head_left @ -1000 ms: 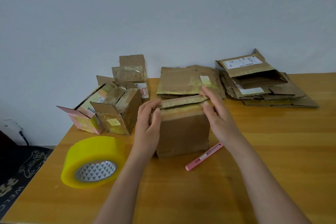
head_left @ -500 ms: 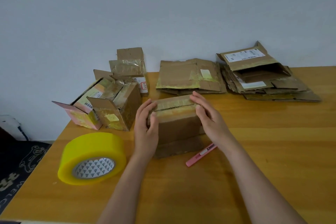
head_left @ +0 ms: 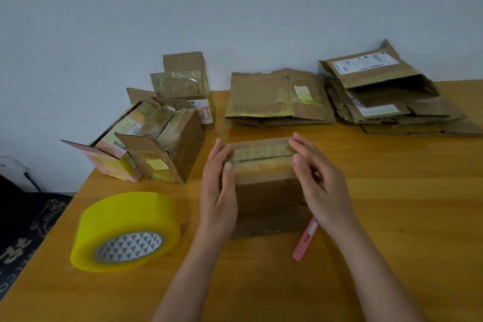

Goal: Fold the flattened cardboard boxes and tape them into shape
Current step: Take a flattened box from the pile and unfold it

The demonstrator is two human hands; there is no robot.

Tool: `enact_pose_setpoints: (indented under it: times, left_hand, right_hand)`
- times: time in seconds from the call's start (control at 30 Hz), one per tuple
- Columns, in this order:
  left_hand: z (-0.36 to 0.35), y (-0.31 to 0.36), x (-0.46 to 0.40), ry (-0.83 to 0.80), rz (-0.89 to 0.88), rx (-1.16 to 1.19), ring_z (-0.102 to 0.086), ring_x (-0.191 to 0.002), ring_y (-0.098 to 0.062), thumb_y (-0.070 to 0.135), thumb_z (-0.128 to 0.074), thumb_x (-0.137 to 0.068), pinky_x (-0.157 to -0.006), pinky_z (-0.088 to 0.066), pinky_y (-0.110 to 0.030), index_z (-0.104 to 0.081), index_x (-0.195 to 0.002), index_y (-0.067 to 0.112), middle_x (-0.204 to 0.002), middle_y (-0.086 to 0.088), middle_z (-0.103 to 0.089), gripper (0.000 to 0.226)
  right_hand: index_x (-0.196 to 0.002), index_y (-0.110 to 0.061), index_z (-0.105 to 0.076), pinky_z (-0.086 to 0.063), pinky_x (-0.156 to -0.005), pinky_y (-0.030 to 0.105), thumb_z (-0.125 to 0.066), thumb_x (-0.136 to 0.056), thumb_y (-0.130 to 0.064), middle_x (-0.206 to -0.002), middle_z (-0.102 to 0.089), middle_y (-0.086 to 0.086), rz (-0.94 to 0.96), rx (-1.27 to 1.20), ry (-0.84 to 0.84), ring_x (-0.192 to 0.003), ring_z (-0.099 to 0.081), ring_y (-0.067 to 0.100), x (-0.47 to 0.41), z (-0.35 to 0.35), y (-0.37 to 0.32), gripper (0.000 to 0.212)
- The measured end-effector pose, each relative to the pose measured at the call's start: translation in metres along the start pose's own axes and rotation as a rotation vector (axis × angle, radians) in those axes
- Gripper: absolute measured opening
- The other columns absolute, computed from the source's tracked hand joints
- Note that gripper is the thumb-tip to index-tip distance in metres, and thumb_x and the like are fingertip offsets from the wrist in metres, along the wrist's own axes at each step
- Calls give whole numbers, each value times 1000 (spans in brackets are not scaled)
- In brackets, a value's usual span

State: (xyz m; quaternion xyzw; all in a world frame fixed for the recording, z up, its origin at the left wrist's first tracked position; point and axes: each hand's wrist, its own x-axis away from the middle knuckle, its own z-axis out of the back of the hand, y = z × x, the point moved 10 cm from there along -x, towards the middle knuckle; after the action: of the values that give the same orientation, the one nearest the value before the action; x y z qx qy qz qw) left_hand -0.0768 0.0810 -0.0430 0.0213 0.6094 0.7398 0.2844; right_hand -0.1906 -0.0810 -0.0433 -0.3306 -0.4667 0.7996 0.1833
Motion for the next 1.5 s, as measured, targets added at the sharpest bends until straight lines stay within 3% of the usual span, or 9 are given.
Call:
enact_pose_setpoints:
  times: [0.27,0.53,0.73,0.93,1.07,1.23,1.33,1.43,1.5]
  left_hand:
    - [-11,3,-12,3,-50,-2,-33,-135,11,21,-41,-103,-101,-29,-2,-55,-121,39,-141,28,-38,30]
    - [4,-7,-11,113,35,238,-56,-117,9,0,-60,-92,-85,-45,-8,-70,-107,20,-137,-4,-58,27]
    - [6,-16,-12,166,204,394,-59,-115,5,-1,-65,-88,-86,-50,-12,-75,-94,19,-120,8,-68,23]
    - [6,-29,-15,213,433,504,-66,-102,2,7,-69,-86,-97,-53,-32,-77,-98,16,-103,12,-74,16]
    - [6,-28,-14,278,455,542,-66,-107,-4,3,-65,-90,-100,-52,-34,-70,-115,19,-110,7,-73,30]
    - [8,-21,-17,261,426,428,-65,-105,0,8,-63,-93,-97,-53,-29,-71,-117,19,-109,11,-72,27]
    - [15,-4,-18,234,261,143,-61,-106,6,19,-59,-97,-94,-52,-20,-69,-121,14,-113,11,-70,27]
    - [9,5,-22,97,153,-137,-55,-119,-14,37,-46,-102,-99,-49,-30,-67,-124,15,-127,-6,-63,38]
    - [6,8,-22,18,140,-253,-42,-116,-10,42,-38,-103,-95,-37,-22,-62,-128,17,-134,-8,-49,43]
  right_hand:
    - [-127,-28,-62,-34,-103,8,-45,-99,-45,-143,-49,-16,45,30,93,-133,-40,-7,-2,16,2,37]
    - [-103,-12,-68,-40,-100,17,-52,-95,-13,-130,-60,-3,71,-111,200,-126,-52,4,-2,20,3,18]
    - [-87,-13,-62,-51,-75,38,-60,-95,-16,-118,-61,-9,-12,-149,233,-94,-59,14,-10,21,5,9]
    - [-110,-22,-61,-50,-81,19,-61,-92,-4,-113,-66,-8,-177,-422,254,-105,-61,3,-14,24,19,25]
    - [-104,-11,-60,-48,-73,11,-56,-94,0,-112,-65,-3,-141,-340,259,-87,-61,-5,-15,23,14,15]
    - [-104,-13,-59,-51,-63,24,-53,-97,-4,-102,-66,-18,-157,-302,267,-89,-53,22,-13,22,9,13]
    - [-112,-20,-62,-43,-49,22,-55,-99,-19,-91,-67,-10,-143,-232,278,-65,-52,26,-4,26,4,15]
    - [-113,-28,-65,-42,-47,20,-56,-97,-36,-120,-67,-9,-99,-55,277,-55,-49,18,-2,32,-1,20]
    - [-111,-24,-68,-47,-60,15,-55,-97,-40,-143,-52,-9,-48,93,272,-67,-55,13,-4,36,-9,25]
